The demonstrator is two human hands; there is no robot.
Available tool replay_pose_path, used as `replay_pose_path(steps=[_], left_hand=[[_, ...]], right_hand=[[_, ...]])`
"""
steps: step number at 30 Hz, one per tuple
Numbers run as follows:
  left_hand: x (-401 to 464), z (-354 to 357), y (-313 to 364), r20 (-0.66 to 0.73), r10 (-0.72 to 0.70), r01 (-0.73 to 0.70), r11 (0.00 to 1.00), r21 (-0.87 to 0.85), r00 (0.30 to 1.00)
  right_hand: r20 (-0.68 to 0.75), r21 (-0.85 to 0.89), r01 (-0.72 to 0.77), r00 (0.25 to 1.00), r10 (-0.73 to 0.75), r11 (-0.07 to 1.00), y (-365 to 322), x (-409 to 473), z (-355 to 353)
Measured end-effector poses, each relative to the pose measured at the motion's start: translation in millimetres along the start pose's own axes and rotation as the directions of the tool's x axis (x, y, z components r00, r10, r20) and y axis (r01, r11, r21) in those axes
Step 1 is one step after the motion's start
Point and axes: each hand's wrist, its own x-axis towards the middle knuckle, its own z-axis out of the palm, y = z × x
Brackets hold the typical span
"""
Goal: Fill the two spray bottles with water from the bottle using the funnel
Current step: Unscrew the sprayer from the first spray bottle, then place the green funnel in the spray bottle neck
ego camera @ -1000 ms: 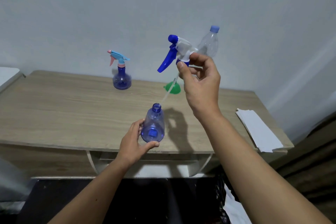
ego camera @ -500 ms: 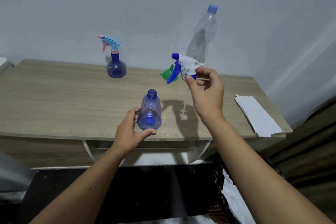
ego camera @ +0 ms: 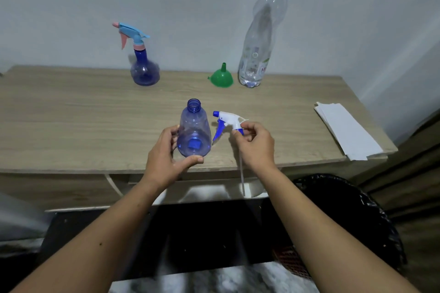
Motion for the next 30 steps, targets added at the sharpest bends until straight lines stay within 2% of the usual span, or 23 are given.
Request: replay_pose_path(steps=[8,21,26,30], left_hand=[[0.4,0.1,0.2,0.006,-0.002,0.002,1.0,0.013,1.0],[-0.2,-0.1,4.7,0.001,-0.013,0.013,0.999,0.048,1.0],[0.5,-0.2,4.7,0.001,-0.033,0.033,0.998,0.047,0.999],[2.8,-0.9,3.4,0.015,-0.067,0.067,0.998,-0.009,0.998]], right_hand=[[0.015,-0.067,-0.066,0.998,0.067,0.996,20.0,4.5,12.4],[0.016,-0.003,-0.064,0.998,0.064,0.998,23.4,-1.5,11.3],[-0.031,0.057,-0.009,0.999,0.011,0.998,13.5,6.8,8.0],[-0.004,0.061,0.068,0.998,-0.068,0.996,-3.9,29.3,12.8]])
